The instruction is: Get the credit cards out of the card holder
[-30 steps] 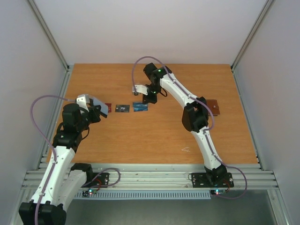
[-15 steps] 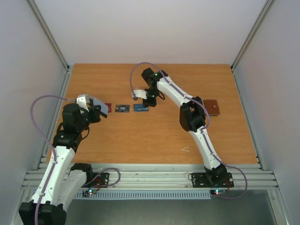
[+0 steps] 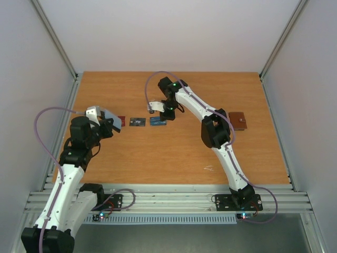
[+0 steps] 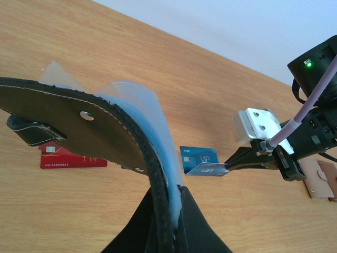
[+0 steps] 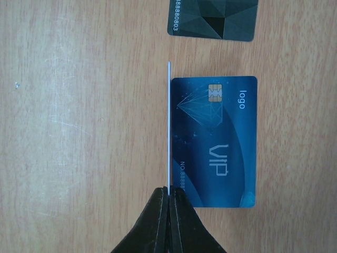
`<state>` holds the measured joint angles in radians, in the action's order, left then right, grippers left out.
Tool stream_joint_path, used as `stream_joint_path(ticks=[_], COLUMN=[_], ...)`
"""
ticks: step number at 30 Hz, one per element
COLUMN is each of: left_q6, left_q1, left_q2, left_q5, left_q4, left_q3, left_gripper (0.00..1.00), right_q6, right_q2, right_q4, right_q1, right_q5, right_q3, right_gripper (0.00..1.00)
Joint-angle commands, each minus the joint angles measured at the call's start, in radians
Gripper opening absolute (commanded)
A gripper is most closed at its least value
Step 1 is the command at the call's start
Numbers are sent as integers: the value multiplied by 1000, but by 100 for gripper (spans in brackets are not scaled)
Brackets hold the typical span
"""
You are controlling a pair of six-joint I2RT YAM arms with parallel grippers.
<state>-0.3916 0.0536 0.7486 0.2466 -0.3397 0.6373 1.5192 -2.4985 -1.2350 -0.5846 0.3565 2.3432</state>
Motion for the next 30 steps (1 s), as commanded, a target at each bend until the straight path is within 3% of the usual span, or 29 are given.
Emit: stream_joint_path(ticks=[1,6,19,24,30], left_q6=[10,8,8,14,52], left_q1=[-6,-7,-6,-5,-7], left_q2=[-3,-3,-6,-8,-7], left_q5=[2,2,6,10,64], left_q4=[75,74,75,74,79], left_q3=[-8,-8,-10,-8,21], left_gripper=[0,0,0,0,0], right_q6=[12,-9,-55,-101,-213], right_q2=[-31,-31,-26,-23,48], right_q4=[4,33,129,207,371], right_q1=[-7,-7,-8,-8,-9], right_q5=[-7,-22,-65,-175,-292], right_q3=[-11,-10,-4,-4,-2], right_gripper=[3,16,33,47,55])
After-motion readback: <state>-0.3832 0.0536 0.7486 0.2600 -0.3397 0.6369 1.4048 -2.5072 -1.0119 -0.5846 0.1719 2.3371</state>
